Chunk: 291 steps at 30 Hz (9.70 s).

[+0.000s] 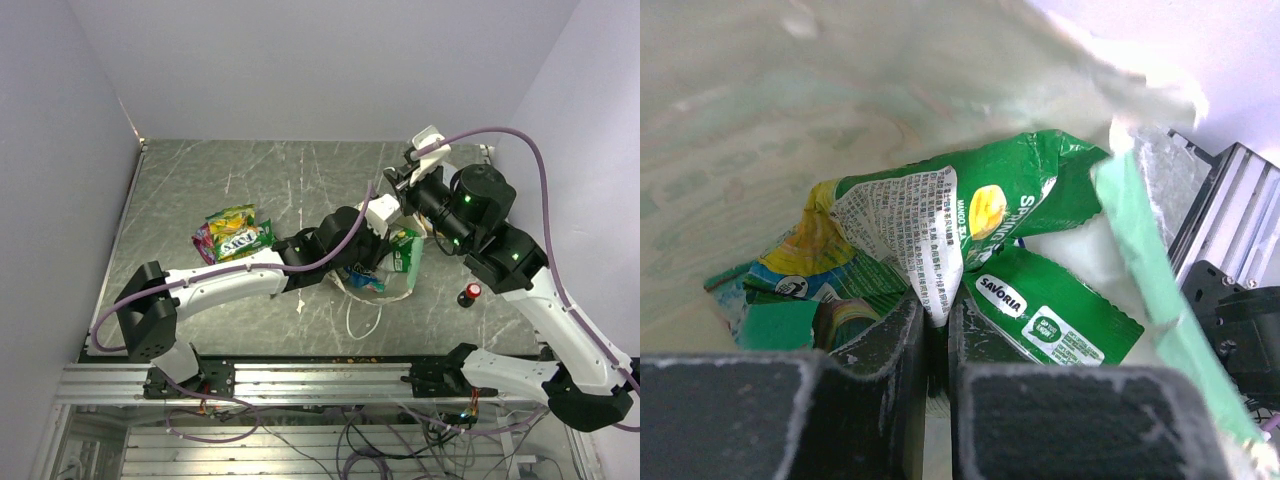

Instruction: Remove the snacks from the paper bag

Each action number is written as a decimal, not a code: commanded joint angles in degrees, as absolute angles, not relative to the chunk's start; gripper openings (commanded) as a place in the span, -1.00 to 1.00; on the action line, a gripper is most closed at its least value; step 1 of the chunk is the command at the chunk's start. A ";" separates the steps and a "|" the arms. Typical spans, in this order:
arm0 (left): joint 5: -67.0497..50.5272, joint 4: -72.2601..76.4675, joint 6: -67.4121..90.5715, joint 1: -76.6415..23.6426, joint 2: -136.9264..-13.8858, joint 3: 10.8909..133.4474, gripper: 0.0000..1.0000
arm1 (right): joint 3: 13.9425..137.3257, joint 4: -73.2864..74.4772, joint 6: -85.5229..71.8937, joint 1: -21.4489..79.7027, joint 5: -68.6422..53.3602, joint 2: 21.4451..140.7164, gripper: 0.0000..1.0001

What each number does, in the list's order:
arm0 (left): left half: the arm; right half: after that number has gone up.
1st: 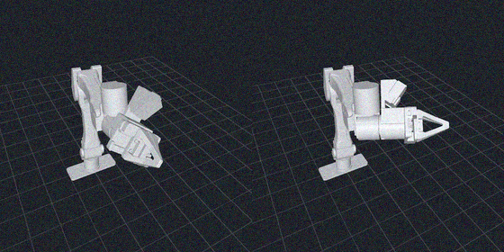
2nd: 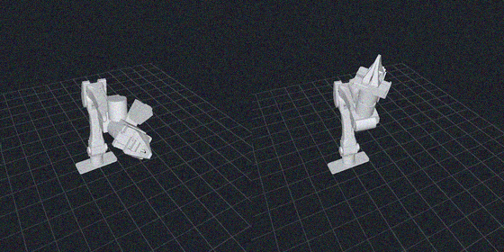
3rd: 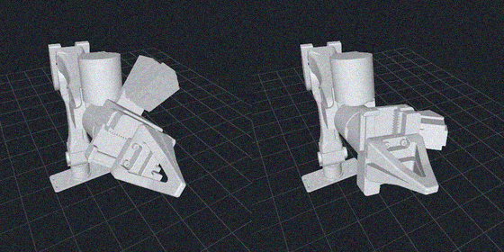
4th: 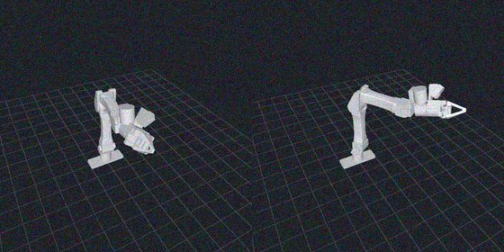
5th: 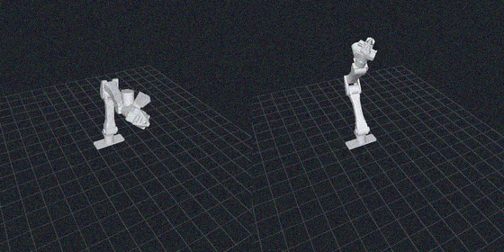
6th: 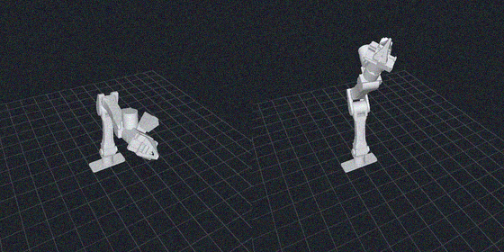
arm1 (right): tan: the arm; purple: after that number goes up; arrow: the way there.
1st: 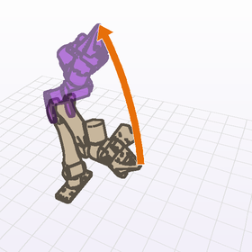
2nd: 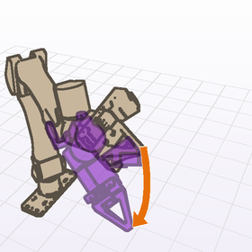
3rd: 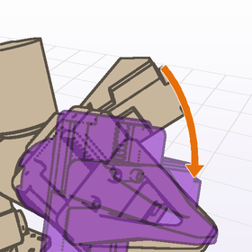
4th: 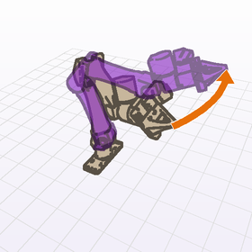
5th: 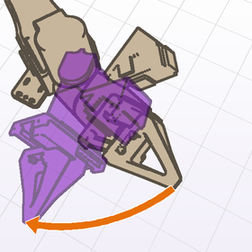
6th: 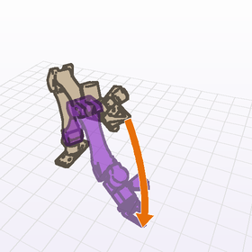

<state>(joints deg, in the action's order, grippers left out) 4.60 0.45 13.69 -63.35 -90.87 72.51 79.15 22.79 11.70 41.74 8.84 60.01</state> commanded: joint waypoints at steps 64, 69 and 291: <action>36.95 -47.15 17.29 -24.61 -86.13 85.95 -0.86 | 71.11 19.23 15.83 41.68 25.39 50.97 -1.00; 33.69 -44.94 17.26 -23.12 -89.78 81.46 -0.86 | 70.73 17.20 16.55 41.66 25.51 51.40 -1.00; 29.60 17.58 6.11 -54.67 -108.30 53.38 0.73 | 66.80 11.78 6.71 39.94 -26.14 60.19 -1.00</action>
